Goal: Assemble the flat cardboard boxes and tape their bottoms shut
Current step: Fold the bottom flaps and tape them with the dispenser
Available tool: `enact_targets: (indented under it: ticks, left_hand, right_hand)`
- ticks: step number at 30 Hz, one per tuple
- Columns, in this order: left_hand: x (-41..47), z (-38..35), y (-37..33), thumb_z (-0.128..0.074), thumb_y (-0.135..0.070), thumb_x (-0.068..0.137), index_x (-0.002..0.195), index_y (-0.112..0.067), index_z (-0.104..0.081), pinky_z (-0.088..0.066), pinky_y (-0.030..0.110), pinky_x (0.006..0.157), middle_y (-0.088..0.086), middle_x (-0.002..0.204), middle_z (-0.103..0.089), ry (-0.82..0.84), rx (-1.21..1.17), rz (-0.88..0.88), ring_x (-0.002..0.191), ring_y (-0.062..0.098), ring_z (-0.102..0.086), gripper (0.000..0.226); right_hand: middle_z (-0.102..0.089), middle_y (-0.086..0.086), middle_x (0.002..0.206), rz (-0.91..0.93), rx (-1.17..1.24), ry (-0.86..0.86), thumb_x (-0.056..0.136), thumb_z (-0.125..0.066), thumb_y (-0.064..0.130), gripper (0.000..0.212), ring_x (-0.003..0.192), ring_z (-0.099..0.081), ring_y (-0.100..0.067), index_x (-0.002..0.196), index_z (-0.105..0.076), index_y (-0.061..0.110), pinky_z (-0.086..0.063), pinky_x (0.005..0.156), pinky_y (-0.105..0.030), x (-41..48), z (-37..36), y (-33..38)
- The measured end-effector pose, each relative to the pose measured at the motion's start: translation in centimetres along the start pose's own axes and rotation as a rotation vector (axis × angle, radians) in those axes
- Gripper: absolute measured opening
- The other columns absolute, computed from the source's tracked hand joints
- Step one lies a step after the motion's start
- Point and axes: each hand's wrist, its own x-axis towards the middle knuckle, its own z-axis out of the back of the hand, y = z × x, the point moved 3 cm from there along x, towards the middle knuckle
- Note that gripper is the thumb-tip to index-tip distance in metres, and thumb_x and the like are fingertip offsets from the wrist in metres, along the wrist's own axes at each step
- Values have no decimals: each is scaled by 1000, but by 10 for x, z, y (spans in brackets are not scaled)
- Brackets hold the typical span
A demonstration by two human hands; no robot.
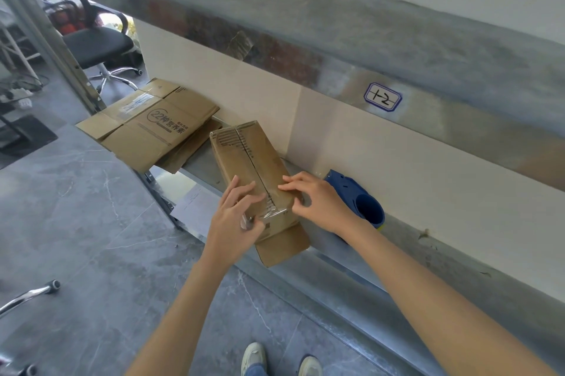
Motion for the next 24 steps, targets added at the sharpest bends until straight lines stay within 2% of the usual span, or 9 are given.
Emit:
enact_targets:
  ticks: [3,7,9,12,15,17,21,24]
  left_hand:
    - [1,1,2,-69,6,75,113,-17,-74,-29,21,111,-1,135,-60,-23,-19,8,146,21,-33,44]
    - [1,-1,1,-67,11,73,112,-14,-75,-28,15,112,2,134,-61,-52,-63,27,145,22,-34,47]
    - [1,-1,2,-65,13,72,111,-15,-75,-29,17,113,2,134,-61,-61,-91,40,145,20,-33,49]
    - [3,1,3,-65,12,72,112,-15,-74,-38,30,112,1,134,-62,-47,-121,34,145,18,-33,49]
    - [2,2,5,-66,8,73,110,-15,-67,-49,40,102,-5,135,-61,-32,-164,78,147,8,-27,43]
    - [-1,3,9,-67,7,74,109,-15,-64,-49,43,103,-8,135,-61,-31,-201,98,146,3,-26,42]
    - [1,2,11,-67,8,75,110,-13,-68,-49,44,104,-9,134,-61,-26,-222,92,146,4,-28,40]
    - [3,5,12,-65,9,77,112,-17,-70,-50,32,100,-12,135,-60,-11,-256,87,145,2,-28,43]
  right_hand:
    - [-56,15,129,7,-4,-12,89,-59,1,41,111,-58,-5,124,-68,19,-44,94,-13,1,0,-2]
    - [-53,20,125,-1,6,-8,89,-58,-2,42,114,-53,1,124,-69,19,-38,94,-5,2,0,-6]
    - [-54,18,127,2,8,-6,89,-58,-2,42,116,-52,2,124,-69,19,-37,96,-4,2,-1,-7]
    - [-57,11,130,1,11,-13,89,-58,-3,42,118,-52,1,125,-68,18,-36,98,-5,2,-1,-7]
    - [-59,10,130,4,29,-34,89,-57,-4,44,119,-53,1,124,-67,19,-38,101,-10,1,-1,-8]
    - [-60,10,129,-13,78,-44,89,-57,-3,48,119,-54,0,128,-63,23,-40,101,-12,0,-1,-9]
    - [-59,19,125,-47,110,-70,87,-59,-1,55,116,-51,12,134,-57,27,-41,98,-8,1,1,-10]
    - [-59,20,124,-55,111,-65,87,-59,0,55,114,-51,15,135,-56,27,-40,94,-6,2,2,-10]
